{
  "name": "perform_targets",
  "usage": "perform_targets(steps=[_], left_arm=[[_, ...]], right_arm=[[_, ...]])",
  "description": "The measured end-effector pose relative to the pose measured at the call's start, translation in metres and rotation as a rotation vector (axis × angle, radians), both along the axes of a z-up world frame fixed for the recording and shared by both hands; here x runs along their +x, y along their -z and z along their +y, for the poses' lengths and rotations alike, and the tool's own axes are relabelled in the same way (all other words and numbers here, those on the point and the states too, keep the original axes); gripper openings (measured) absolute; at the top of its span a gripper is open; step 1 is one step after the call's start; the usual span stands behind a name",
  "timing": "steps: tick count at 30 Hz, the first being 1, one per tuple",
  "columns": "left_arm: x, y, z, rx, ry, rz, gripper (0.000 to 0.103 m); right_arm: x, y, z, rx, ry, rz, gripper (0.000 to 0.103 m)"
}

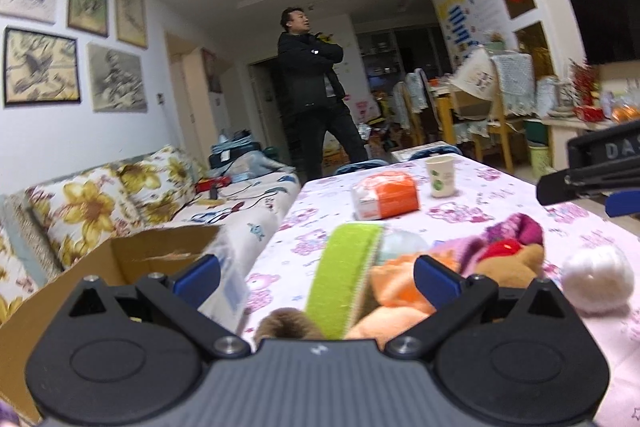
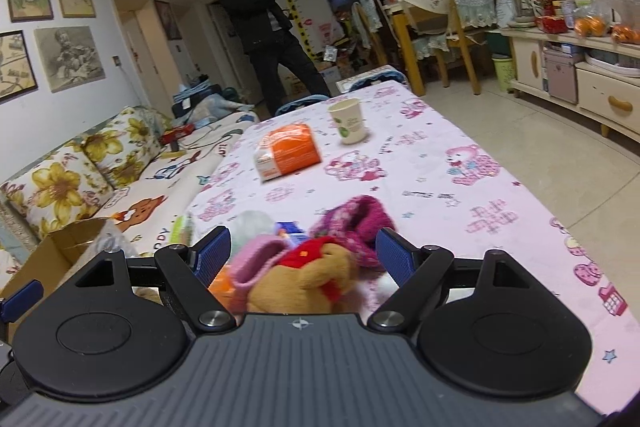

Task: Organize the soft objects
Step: 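Move both tools back from the box to the pile on the table, then grasp the white furry hat with right tool while left tool grasps brown teddy bear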

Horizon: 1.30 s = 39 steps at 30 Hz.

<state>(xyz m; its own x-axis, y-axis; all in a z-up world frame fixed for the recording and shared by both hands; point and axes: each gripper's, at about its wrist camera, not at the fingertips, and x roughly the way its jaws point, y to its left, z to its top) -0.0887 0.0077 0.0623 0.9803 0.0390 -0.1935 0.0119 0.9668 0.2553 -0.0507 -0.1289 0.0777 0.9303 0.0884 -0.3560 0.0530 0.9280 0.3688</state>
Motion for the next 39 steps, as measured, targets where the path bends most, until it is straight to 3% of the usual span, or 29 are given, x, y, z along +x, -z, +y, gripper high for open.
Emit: perform_targets(steps=[11, 20, 31, 39], left_arm=[[-0.020, 0.014, -0.049, 0.100, 0.192, -0.017, 0.102], [-0.013, 0.032, -0.084, 0.136, 0.287, 0.077, 0.094], [0.024, 0.043, -0.096, 0.073, 0.268, 0.216, 0.088], [0.043, 0.050, -0.098, 0.065, 0.227, 0.253, 0.088]], right_arm=[[0.009, 0.013, -0.017, 0.011, 0.054, 0.058, 0.101], [0.021, 0.030, -0.016, 0.000, 0.024, 0.161, 0.101], [0.037, 0.030, -0.011, 0.030, -0.065, 0.225, 0.103], [0.033, 0.041, -0.024, 0.083, -0.097, 0.267, 0.103]])
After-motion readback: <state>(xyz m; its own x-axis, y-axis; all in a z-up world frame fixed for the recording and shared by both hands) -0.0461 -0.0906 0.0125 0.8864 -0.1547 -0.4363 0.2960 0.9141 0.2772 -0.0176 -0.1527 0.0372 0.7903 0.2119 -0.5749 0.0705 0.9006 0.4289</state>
